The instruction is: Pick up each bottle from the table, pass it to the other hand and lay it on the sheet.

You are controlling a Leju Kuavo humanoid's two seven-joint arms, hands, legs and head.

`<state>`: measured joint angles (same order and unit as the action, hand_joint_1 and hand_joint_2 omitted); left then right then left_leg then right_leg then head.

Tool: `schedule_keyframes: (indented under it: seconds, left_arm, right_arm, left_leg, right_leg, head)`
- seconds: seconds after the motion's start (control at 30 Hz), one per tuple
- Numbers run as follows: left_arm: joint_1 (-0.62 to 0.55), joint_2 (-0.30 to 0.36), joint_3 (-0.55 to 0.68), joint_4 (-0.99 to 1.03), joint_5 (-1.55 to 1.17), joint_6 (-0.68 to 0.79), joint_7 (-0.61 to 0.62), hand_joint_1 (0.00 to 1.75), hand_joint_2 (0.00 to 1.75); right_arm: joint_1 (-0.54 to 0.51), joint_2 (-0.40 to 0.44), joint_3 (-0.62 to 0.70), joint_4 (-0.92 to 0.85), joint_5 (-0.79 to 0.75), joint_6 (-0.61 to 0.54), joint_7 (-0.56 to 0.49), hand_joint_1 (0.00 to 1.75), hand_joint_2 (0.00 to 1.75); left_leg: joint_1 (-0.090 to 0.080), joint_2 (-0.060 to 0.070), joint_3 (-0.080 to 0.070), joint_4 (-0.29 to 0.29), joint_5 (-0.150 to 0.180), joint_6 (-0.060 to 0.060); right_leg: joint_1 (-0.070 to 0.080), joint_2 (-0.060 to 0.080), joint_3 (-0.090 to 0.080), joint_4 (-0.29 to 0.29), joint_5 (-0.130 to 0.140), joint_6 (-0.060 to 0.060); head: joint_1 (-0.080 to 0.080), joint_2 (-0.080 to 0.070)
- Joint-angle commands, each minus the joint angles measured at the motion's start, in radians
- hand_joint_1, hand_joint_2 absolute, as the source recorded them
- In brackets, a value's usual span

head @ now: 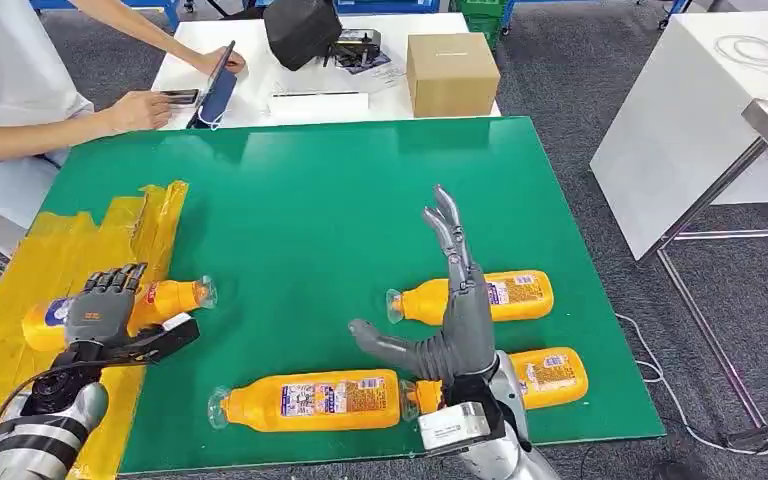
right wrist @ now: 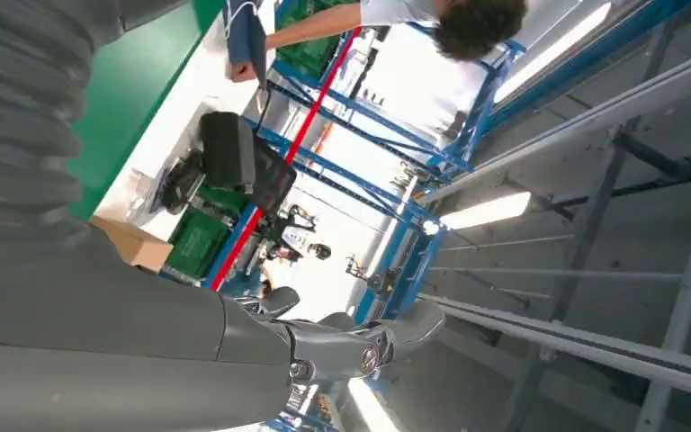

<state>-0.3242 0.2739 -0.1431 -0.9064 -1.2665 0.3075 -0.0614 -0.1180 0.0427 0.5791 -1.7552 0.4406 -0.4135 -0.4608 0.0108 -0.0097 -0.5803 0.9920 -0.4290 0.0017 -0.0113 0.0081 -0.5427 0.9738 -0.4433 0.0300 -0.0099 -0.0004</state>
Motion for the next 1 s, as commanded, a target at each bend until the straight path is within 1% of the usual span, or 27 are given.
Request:
schedule_keyframes:
  seconds: [0.03,0.1,0.13,0.17,0.2,0.23,0.3,0.33,0.37,0.43,0.5,0.53,0.57,0.63,0.67,0.73,0.77,0.87,0.9,0.93,1.0]
  left_arm:
    - [0.011,0.016,-0.06,0.039,-0.025,-0.005,0.04,0.0,1.75]
    - [0.02,0.012,-0.049,0.039,-0.01,0.012,0.03,0.0,1.75]
    - [0.067,-0.017,0.01,-0.043,0.124,0.055,-0.055,0.0,1.75]
    - [0.067,-0.017,0.01,-0.043,0.124,0.055,-0.055,0.0,1.75]
    - [0.085,-0.026,0.031,-0.075,0.188,0.059,-0.105,0.0,1.75]
    - [0.124,-0.048,0.067,-0.149,0.322,0.063,-0.21,0.0,1.75]
    - [0.199,-0.061,0.114,-0.275,0.477,0.042,-0.311,0.0,1.75]
    - [0.243,-0.068,0.139,-0.351,0.526,0.043,-0.337,0.0,1.75]
    - [0.264,-0.075,0.161,-0.388,0.565,0.046,-0.359,0.0,1.75]
    - [0.298,-0.09,0.221,-0.443,0.587,0.061,-0.375,0.0,1.75]
    - [0.3,-0.104,0.251,-0.45,0.603,0.08,-0.401,0.0,1.75]
    - [0.3,-0.104,0.251,-0.45,0.603,0.08,-0.401,0.0,1.75]
    - [0.3,-0.104,0.251,-0.45,0.603,0.08,-0.401,0.0,1.75]
    - [0.273,-0.147,0.281,-0.434,0.587,0.155,-0.42,0.0,1.75]
    - [0.266,-0.159,0.28,-0.431,0.578,0.172,-0.421,0.0,1.75]
    - [0.245,-0.195,0.282,-0.43,0.579,0.23,-0.427,0.0,1.75]
    - [0.244,-0.198,0.277,-0.431,0.579,0.231,-0.426,0.0,1.75]
    - [0.241,-0.224,0.268,-0.453,0.62,0.243,-0.44,0.0,1.75]
    - [0.241,-0.225,0.266,-0.454,0.62,0.243,-0.44,0.0,1.75]
    - [0.24,-0.237,0.261,-0.463,0.647,0.239,-0.446,0.0,1.75]
    - [0.239,-0.238,0.252,-0.464,0.646,0.238,-0.444,0.0,1.75]
  right_arm:
    - [-0.019,-0.011,-0.021,0.044,0.008,0.008,0.013,0.0,1.75]
    - [-0.022,-0.015,-0.017,0.054,0.018,0.017,0.024,0.0,1.75]
    - [-0.019,-0.024,-0.013,0.067,0.037,0.026,0.039,0.0,1.75]
    - [-0.019,-0.024,-0.013,0.067,0.037,0.026,0.039,0.0,1.75]
    - [-0.02,-0.028,-0.009,0.07,0.046,0.033,0.048,0.0,1.75]
    - [-0.025,-0.04,0.001,0.08,0.068,0.051,0.066,0.0,1.75]
    - [-0.035,-0.052,0.019,0.105,0.101,0.077,0.086,0.0,1.75]
    - [-0.045,-0.059,0.032,0.127,0.117,0.092,0.094,0.0,1.75]
    - [-0.05,-0.064,0.04,0.137,0.134,0.107,0.109,0.0,1.75]
    - [-0.062,-0.069,0.06,0.167,0.166,0.135,0.132,0.0,1.75]
    - [-0.072,-0.076,0.078,0.185,0.189,0.155,0.149,0.0,1.75]
    - [-0.072,-0.076,0.078,0.185,0.189,0.155,0.149,0.0,1.75]
    - [-0.072,-0.076,0.078,0.185,0.189,0.155,0.149,0.0,1.75]
    - [-0.089,-0.084,0.112,0.213,0.238,0.179,0.167,0.0,1.75]
    - [-0.094,-0.085,0.127,0.222,0.256,0.187,0.173,0.0,1.75]
    - [-0.126,-0.089,0.179,0.277,0.315,0.221,0.205,0.0,1.75]
    - [-0.129,-0.084,0.186,0.289,0.316,0.221,0.206,0.0,1.75]
    - [-0.185,-0.083,0.27,0.386,0.376,0.288,0.247,0.0,1.75]
    - [-0.187,-0.08,0.272,0.393,0.378,0.285,0.248,0.0,1.75]
    - [-0.224,-0.082,0.322,0.451,0.4,0.323,0.267,0.0,1.75]
    - [-0.234,-0.074,0.335,0.479,0.399,0.319,0.27,0.0,1.75]
  left_leg:
    - [0.0,0.002,0.004,-0.001,-0.001,0.0]
    - [0.0,0.001,0.003,-0.001,-0.001,0.0]
    - [0.0,0.003,0.005,-0.002,-0.001,0.0]
    - [0.0,0.002,0.004,-0.002,-0.001,0.0]
    - [0.0,0.002,0.003,-0.001,-0.001,0.0]
    - [0.0,0.001,0.005,-0.001,-0.001,0.001]
    - [0.001,0.002,0.006,-0.001,-0.002,0.001]
    - [0.0,0.003,0.004,-0.001,-0.001,0.001]
    - [0.0,0.005,0.005,-0.001,-0.002,0.001]
    - [0.0,0.004,0.002,-0.001,-0.002,0.001]
    - [0.0,0.004,0.002,-0.001,-0.001,0.0]
    - [0.001,0.007,0.007,-0.001,-0.004,0.001]
    - [0.001,0.004,0.003,-0.001,-0.002,0.0]
    - [0.001,0.003,0.003,-0.001,-0.002,0.0]
    - [0.001,0.001,0.001,-0.001,-0.001,0.0]
    - [0.0,0.001,0.001,-0.001,-0.001,0.0]
    - [0.001,0.001,0.002,-0.001,-0.001,0.0]
    - [0.0,0.001,0.001,-0.001,-0.001,0.0]
    - [0.001,0.002,0.003,-0.001,-0.001,0.0]
    - [0.001,0.002,0.003,-0.001,-0.001,0.001]
    - [0.001,0.002,0.004,-0.001,-0.001,0.001]
  right_leg:
    - [0.001,0.001,0.003,-0.002,-0.001,-0.001]
    - [0.0,0.0,0.003,-0.001,0.0,-0.001]
    - [0.001,0.001,0.004,-0.002,-0.001,-0.001]
    - [0.0,0.001,0.004,-0.002,-0.001,-0.001]
    - [0.0,0.001,0.003,-0.001,0.0,0.0]
    - [0.001,0.0,0.005,-0.003,-0.001,-0.001]
    - [0.002,0.0,0.007,-0.004,-0.001,-0.001]
    - [0.0,0.002,0.003,-0.002,0.0,0.0]
    - [0.001,0.003,0.004,-0.003,0.0,0.0]
    - [0.001,0.003,0.001,-0.002,0.0,0.0]
    - [0.0,0.003,0.001,-0.002,0.0,0.0]
    - [0.002,0.004,0.006,-0.003,-0.002,-0.001]
    - [0.001,0.002,0.002,-0.002,-0.001,-0.001]
    - [0.001,0.001,0.002,-0.002,-0.001,-0.001]
    - [0.001,-0.001,0.001,-0.002,0.0,-0.001]
    - [0.0,0.0,0.001,-0.002,0.0,-0.001]
    - [0.001,0.0,0.002,-0.003,0.0,-0.001]
    - [0.0,0.0,0.001,-0.002,0.0,0.0]
    - [0.001,0.0,0.003,-0.003,0.0,-0.001]
    - [0.001,0.0,0.004,-0.003,0.0,-0.001]
    - [0.001,0.0,0.004,-0.003,0.0,-0.001]
  head:
    - [0.0,0.0]
    - [0.0,0.0]
    - [0.0,0.0]
    - [0.0,0.0]
    - [0.0,0.0]
    - [0.0,0.0]
    - [0.0,0.0]
    - [0.0,0.0]
    - [0.0,0.0]
    - [0.001,0.0]
    - [0.0,0.0]
    - [0.001,0.0]
    - [0.0,0.0]
    - [0.0,0.0]
    - [0.0,0.0]
    - [0.0,0.0]
    - [0.0,0.0]
    - [0.0,0.0]
    - [0.0,0.0]
    - [0.0,0.0]
    - [0.0,0.0]
